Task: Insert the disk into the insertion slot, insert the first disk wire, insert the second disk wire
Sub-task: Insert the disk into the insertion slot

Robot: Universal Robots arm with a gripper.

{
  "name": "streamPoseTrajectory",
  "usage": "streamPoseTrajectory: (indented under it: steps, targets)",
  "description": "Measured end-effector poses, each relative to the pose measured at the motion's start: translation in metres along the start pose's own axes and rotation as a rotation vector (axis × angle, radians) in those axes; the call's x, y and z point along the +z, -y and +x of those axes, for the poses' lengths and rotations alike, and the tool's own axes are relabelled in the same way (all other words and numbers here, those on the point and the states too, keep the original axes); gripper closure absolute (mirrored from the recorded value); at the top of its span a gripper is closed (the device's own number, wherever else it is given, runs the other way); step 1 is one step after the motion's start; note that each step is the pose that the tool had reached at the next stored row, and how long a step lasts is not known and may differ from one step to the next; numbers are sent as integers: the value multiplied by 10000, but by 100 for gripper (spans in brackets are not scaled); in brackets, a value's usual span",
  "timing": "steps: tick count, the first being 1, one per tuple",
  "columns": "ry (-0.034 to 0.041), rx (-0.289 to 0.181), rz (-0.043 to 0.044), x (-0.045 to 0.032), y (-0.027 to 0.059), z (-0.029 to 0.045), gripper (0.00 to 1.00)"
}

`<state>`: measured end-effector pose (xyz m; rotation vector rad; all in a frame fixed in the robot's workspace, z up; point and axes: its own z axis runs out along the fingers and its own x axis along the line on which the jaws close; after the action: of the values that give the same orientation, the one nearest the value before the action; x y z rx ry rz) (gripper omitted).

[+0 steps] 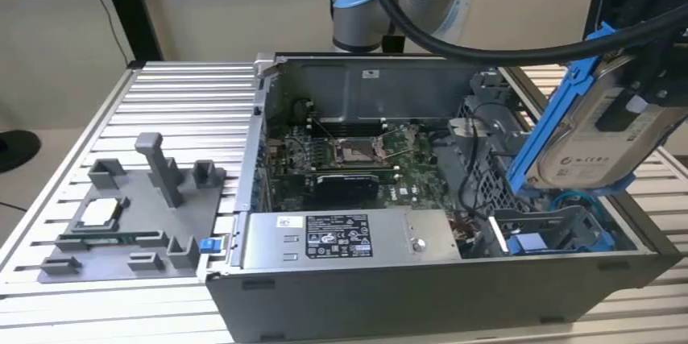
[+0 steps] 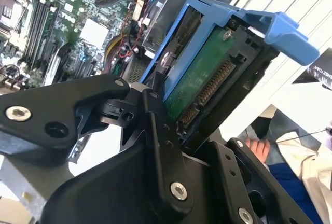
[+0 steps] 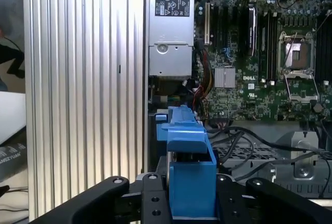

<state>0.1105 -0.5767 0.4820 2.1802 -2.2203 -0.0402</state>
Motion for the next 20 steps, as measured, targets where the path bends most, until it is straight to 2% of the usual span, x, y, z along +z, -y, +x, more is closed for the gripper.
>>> streamPoseTrajectory:
  steps: [12,20]
  targets:
    - [-1,-8,6,169,56,-1,100]
    - [0,-14,24,181,57,-1,100]
